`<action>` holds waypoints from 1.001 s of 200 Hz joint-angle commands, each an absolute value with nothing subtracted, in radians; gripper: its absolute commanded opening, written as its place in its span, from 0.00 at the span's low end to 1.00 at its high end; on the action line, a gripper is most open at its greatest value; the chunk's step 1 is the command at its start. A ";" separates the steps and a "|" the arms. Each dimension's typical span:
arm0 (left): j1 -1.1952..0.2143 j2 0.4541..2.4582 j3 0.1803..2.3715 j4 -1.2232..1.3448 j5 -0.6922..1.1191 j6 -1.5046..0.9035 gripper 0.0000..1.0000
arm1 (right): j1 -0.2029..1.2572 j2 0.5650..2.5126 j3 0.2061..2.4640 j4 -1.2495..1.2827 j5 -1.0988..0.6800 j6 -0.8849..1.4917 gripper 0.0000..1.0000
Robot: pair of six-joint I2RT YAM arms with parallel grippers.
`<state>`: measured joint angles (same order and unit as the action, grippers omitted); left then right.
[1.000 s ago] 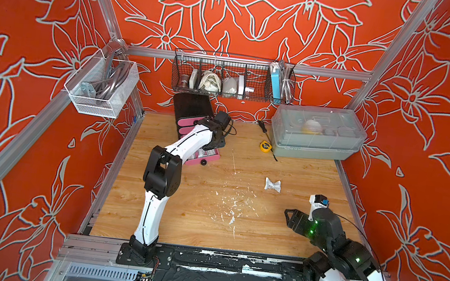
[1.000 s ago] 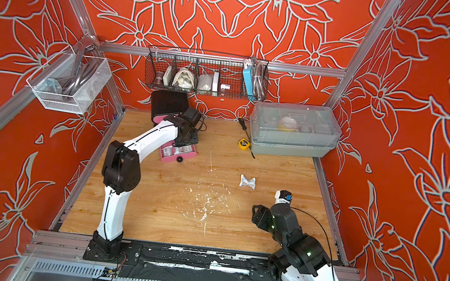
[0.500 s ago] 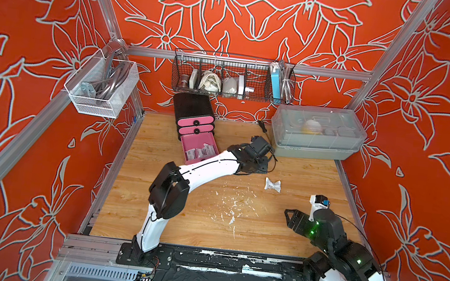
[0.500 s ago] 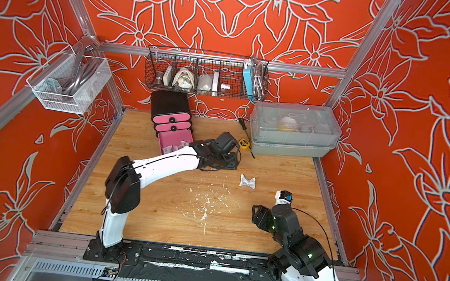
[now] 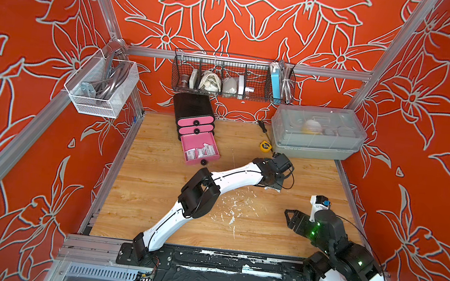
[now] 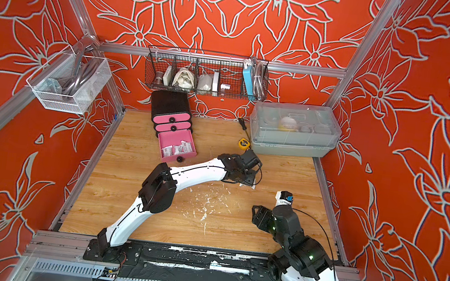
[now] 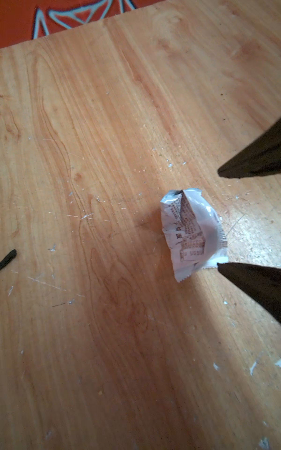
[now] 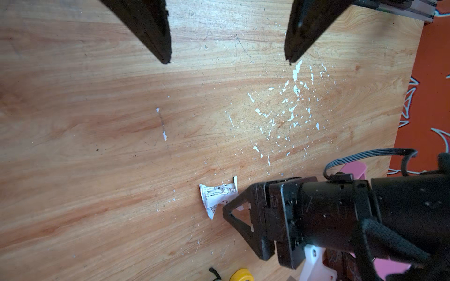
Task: Place the cookies into the drawer by color
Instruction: Pick up the cookie at the center of the board.
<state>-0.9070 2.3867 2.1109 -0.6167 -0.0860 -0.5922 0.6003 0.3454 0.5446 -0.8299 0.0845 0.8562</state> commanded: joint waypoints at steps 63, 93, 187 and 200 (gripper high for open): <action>-0.900 2.486 2.152 -0.666 -0.091 -0.571 0.45 | 0.599 0.333 0.547 -0.841 0.087 0.859 0.77; -0.900 2.487 2.149 -0.666 -0.078 -0.574 0.35 | 0.599 0.328 0.548 -0.844 0.091 0.861 0.77; -0.886 2.357 2.083 -0.680 -0.110 -0.584 0.07 | 0.599 0.339 0.555 -0.833 0.089 0.866 0.77; -0.877 2.324 2.059 -0.681 -0.116 -0.584 0.07 | 0.599 0.341 0.555 -0.832 0.089 0.869 0.77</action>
